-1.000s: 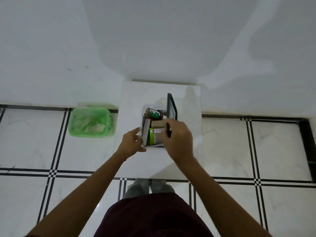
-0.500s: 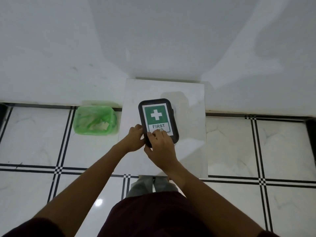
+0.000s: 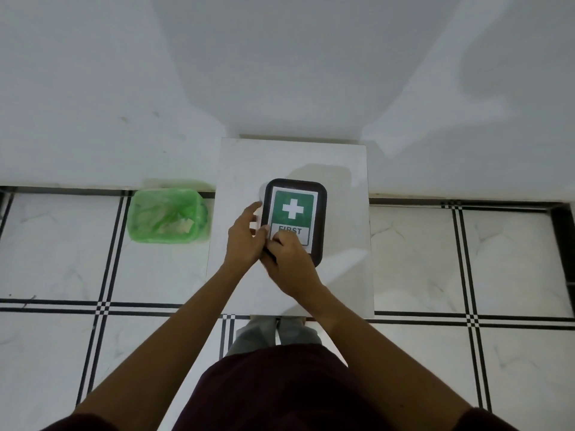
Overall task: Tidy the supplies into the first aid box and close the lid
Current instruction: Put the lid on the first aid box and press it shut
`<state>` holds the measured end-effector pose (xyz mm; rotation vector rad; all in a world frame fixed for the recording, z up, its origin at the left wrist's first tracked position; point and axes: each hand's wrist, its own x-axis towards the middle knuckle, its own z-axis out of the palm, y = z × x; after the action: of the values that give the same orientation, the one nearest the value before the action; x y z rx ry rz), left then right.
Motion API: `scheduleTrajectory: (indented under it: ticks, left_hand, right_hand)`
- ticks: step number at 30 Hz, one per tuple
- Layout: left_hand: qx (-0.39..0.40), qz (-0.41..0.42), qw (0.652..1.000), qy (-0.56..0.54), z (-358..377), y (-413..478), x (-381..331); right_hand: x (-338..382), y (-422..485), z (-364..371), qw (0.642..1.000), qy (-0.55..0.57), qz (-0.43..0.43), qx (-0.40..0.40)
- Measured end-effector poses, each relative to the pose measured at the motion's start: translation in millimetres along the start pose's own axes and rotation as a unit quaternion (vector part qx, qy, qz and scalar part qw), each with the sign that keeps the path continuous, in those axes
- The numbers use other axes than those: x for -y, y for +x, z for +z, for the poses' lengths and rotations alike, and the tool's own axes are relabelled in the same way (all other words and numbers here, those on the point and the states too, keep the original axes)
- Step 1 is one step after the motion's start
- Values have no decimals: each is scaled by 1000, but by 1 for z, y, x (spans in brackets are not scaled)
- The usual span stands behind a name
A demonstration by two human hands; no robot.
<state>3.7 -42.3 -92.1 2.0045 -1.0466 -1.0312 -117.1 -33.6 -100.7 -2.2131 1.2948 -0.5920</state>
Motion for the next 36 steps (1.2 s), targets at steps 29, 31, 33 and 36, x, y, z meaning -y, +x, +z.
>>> scheduleTrajectory:
  ticks: [29, 31, 33, 36]
  left_hand:
    - [-116, -133, 979, 103, 46, -13, 11]
    - [-121, -143, 978, 94, 48, -12, 14]
    - [-127, -145, 977, 86, 50, -11, 16]
    - [-127, -133, 980, 77, 52, -11, 18]
  right_hand:
    - [-66, 50, -5, 971, -65, 230, -21]
    - [-67, 50, -4, 972, -51, 228, -20]
    - [-69, 49, -2, 971, -27, 237, -26]
    - [-72, 49, 0, 971, -4, 236, -30]
